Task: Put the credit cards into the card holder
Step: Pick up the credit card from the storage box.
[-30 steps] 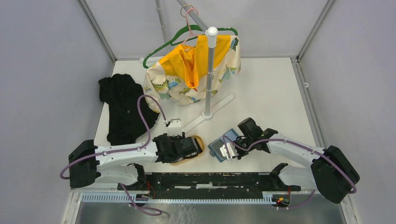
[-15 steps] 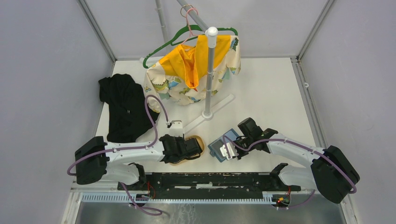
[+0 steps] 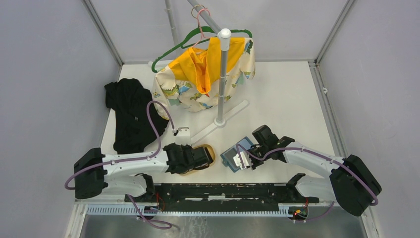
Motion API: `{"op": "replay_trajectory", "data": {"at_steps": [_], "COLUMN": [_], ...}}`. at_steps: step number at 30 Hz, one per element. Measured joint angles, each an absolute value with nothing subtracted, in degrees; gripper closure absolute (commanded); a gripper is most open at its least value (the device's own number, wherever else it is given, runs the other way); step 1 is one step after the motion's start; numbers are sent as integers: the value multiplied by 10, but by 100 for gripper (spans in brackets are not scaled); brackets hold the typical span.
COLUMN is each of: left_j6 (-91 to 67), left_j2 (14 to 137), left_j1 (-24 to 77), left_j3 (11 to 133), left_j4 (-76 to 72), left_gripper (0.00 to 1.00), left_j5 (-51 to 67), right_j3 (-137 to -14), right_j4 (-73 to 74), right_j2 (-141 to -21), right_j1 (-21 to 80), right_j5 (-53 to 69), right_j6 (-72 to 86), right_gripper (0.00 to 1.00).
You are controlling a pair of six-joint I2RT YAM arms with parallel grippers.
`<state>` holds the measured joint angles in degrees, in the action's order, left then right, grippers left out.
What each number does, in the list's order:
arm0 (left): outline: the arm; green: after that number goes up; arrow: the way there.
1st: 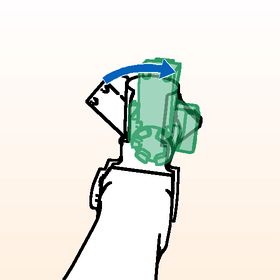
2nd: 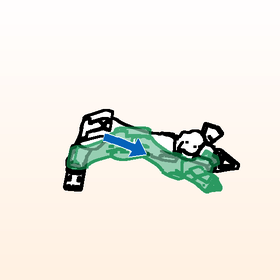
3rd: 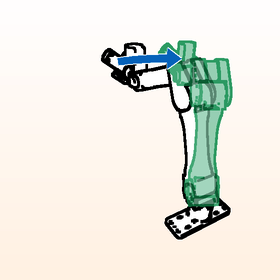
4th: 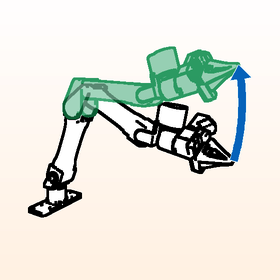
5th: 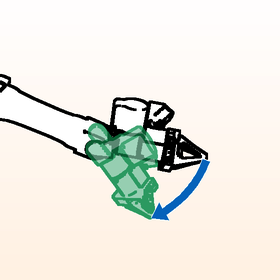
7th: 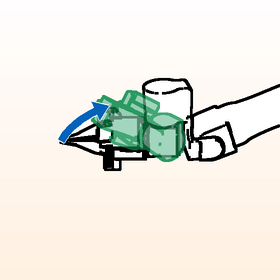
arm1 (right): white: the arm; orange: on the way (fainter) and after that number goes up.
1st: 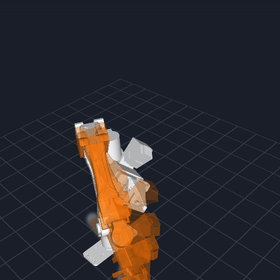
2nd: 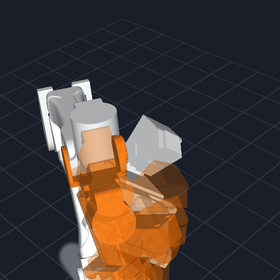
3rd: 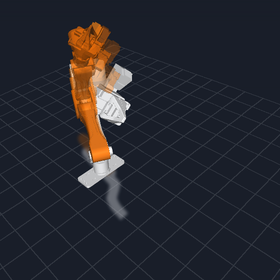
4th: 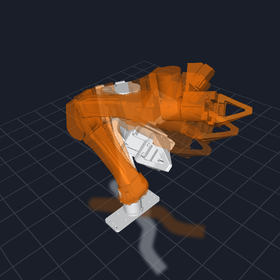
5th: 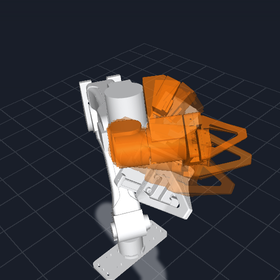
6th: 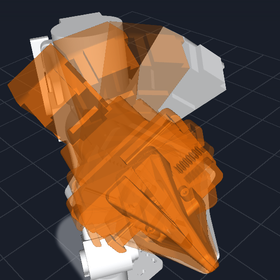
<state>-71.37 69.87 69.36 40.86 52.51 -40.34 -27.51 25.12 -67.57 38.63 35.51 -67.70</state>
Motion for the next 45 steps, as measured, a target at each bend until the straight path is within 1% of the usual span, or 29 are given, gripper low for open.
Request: {"op": "replay_trajectory", "data": {"at_steps": [20, 24, 27, 32, 34, 35, 38, 39, 41, 42, 44, 45], "left_j6": [-714, -714, -713, -713, -713, -713, -713, -713, -713, -713, -713, -713], "left_j2": [619, 602, 597, 581, 568, 562, 547, 544, 538, 534, 529, 527], "left_j1": [694, 694, 694, 694, 694, 694, 694, 694, 694, 694, 694, 694], "left_j3": [387, 380, 379, 370, 362, 358, 351, 350, 347, 345, 343, 342], "left_j4": [541, 540, 540, 534, 529, 526, 519, 518, 517, 516, 513, 512], "left_gripper": [75, 76, 76, 77, 77, 77, 77, 77, 77, 77, 77, 77], "left_j5": [-401, -400, -400, -399, -399, -399, -399, -399, -399, -399, -399, -399], "right_j3": [-275, -281, -308, -404, -441, -453, -456, -461, -477, -485, -494, -494], "right_j4": [252, 259, 270, 282, 255, 215, 167, 150, 120, 104, 71, 52], "right_j2": [-676, -675, -675, -705, -729, -745, -771, -788, -832, -854, -886, -896], "right_j1": [386, 386, 386, 389, 394, 401, 430, 444, 471, 483, 504, 514], "right_j5": [360, 391, 425, 484, 510, 524, 529, 529, 528, 527, 524, 522], "right_j6": [-669, -653, -632, -580, -528, -470, -383, -349, -280, -248, -187, -161], "right_gripper": [83, 73, 66, 63, 62, 62, 60, 57, 46, 43, 39, 39]}}
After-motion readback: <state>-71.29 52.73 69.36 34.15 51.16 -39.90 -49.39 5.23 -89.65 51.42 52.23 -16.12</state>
